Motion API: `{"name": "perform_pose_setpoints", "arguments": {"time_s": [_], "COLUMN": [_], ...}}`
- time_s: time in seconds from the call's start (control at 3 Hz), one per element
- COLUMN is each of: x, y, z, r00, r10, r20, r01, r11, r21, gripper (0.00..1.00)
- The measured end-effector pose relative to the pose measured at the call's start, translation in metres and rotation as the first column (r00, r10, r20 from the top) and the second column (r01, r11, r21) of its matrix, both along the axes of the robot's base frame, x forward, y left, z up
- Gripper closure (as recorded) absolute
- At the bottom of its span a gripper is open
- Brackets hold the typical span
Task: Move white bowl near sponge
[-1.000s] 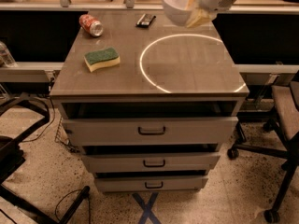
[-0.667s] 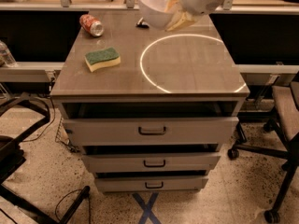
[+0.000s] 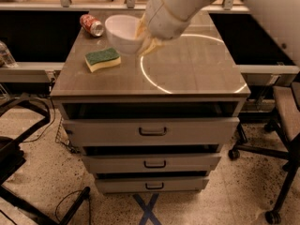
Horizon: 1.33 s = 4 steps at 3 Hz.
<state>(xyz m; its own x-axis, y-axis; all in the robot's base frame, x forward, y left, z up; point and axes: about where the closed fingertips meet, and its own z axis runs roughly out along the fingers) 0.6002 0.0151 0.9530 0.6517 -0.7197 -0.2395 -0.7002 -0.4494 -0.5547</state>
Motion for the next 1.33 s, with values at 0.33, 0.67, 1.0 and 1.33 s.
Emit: {"name": "perform_pose_setpoints", "arguments": {"time_s": [0.33,0.67,1.0,1.33], "x": [0.004,0.023,0.034,0.033], "y": [0.02,0.034,0.036,0.037], "z": [-0.031,-0.074,-0.095,-0.096], "r00": [0.9999,0.9999,0.9999,1.0], "r10": [0.008,0.003,-0.002,0.0], "r20": [0.012,0.014,0.011,0.009], "r01": [-0.007,-0.001,0.004,0.001], "r11": [0.999,0.993,0.987,0.987], "r21": [-0.044,-0.121,-0.16,-0.162], "gripper": [1.0,1.0,1.0,0.74]}}
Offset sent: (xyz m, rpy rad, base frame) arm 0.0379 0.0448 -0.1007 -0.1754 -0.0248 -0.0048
